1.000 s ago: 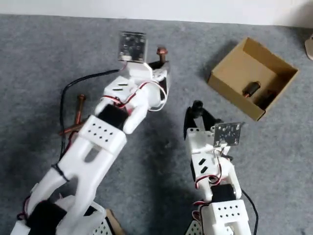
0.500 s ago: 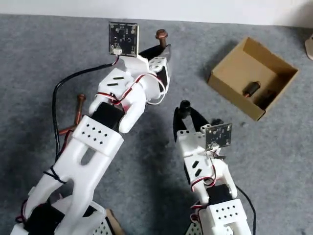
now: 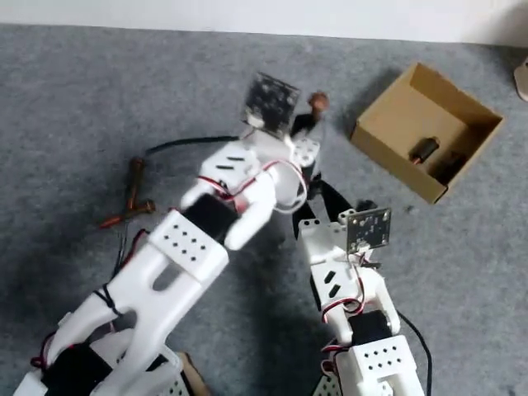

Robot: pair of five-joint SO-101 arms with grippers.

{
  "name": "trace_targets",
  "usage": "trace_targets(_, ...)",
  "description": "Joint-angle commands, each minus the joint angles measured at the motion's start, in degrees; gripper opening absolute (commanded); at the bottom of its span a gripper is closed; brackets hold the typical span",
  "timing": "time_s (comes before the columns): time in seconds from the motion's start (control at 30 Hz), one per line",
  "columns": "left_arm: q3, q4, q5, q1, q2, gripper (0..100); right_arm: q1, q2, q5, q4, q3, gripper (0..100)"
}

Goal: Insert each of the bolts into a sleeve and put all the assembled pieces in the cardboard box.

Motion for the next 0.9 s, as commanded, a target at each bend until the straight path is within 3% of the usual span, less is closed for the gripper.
trace_targets(0.0,0.8,-1.6,-1.3,1.6,-2.8,1,1.4,-0.8,0.6,-1.4,8.2,0.5)
trace_targets(0.3,1.5,-2.8,-1.1,1.3,-3.5,1,1.6,-0.8,0.6,-1.4,8.2,0.5)
trace_targets(0.57,1.5,-3.9,-0.9,1.5,-12.6,1,1.6,-0.7,0.6,-1.4,8.2,0.5)
trace_targets(0.73,3.2,-3.7,6.5,1.3,-13.8,1,1.6,-0.7,0.6,-1.3,8.2,0.5)
trace_targets(0.87,4.8,-3.5,6.8,1.7,-13.8,1,1.6,-0.7,0.6,0.5,8.2,0.5)
